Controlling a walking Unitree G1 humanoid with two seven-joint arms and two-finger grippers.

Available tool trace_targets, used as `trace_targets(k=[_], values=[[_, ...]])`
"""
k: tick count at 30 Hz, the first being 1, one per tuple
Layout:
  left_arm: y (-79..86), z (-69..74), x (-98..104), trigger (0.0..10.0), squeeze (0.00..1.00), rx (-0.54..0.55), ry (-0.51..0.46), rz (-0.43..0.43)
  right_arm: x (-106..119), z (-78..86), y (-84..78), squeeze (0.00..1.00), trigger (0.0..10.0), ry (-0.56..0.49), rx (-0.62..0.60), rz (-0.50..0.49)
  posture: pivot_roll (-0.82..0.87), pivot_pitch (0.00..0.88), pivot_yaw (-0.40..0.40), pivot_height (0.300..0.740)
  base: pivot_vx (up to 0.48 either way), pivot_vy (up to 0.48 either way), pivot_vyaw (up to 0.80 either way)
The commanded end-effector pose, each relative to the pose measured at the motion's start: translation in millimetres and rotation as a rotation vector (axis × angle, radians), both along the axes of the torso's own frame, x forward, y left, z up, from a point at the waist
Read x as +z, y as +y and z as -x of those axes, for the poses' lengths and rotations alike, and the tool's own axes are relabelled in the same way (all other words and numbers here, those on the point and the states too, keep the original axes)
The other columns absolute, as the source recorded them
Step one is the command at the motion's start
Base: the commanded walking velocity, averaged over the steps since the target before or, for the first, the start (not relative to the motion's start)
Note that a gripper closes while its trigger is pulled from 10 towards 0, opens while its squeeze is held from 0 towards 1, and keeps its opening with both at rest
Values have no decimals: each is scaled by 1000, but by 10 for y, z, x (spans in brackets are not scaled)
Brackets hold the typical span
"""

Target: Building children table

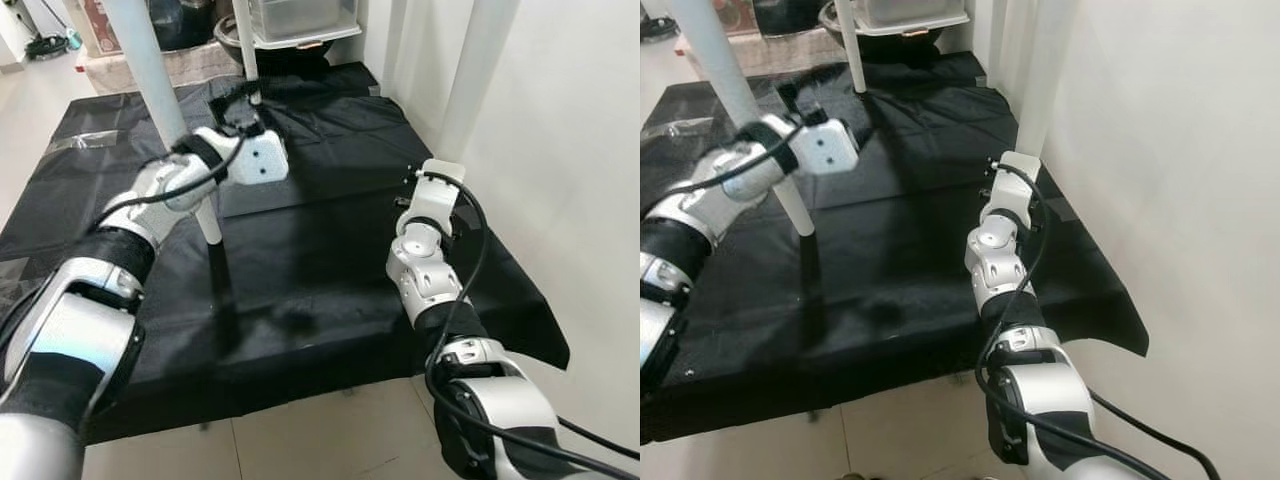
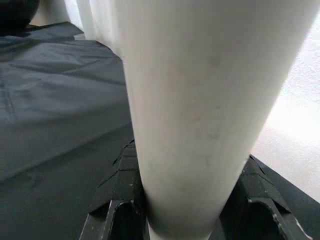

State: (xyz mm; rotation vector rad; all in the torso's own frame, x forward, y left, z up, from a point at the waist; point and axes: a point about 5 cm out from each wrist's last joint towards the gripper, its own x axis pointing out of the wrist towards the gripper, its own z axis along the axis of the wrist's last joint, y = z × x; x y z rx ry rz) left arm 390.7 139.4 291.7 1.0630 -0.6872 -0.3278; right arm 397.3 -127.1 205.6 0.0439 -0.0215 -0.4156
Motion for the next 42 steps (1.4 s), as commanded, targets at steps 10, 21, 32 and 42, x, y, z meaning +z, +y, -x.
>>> trace_targets(k=[10, 21, 32, 42], values=[[81, 303, -717, 10000, 0, 35, 156, 188, -44, 130, 163, 1000, 10000, -73, 178, -3, 142, 105, 23, 740, 0, 0, 0], [73, 777, -1107, 10000, 0, 121, 319, 480, -127, 451, 114, 0, 10000, -143, 323, 137, 130, 96, 17, 740, 0, 0, 0], [13, 1103, -1463, 10000, 0, 140, 558, 695, -501, 976, 85, 0, 10000, -104, 509, 69, 105, 77, 8, 740, 0, 0, 0], [-287, 1414, -1818, 10000, 0, 96, 867, 821, -734, 1285, 191, 0, 10000, -41, 639, 66, 77, 44, -5, 740, 0, 0, 405]])
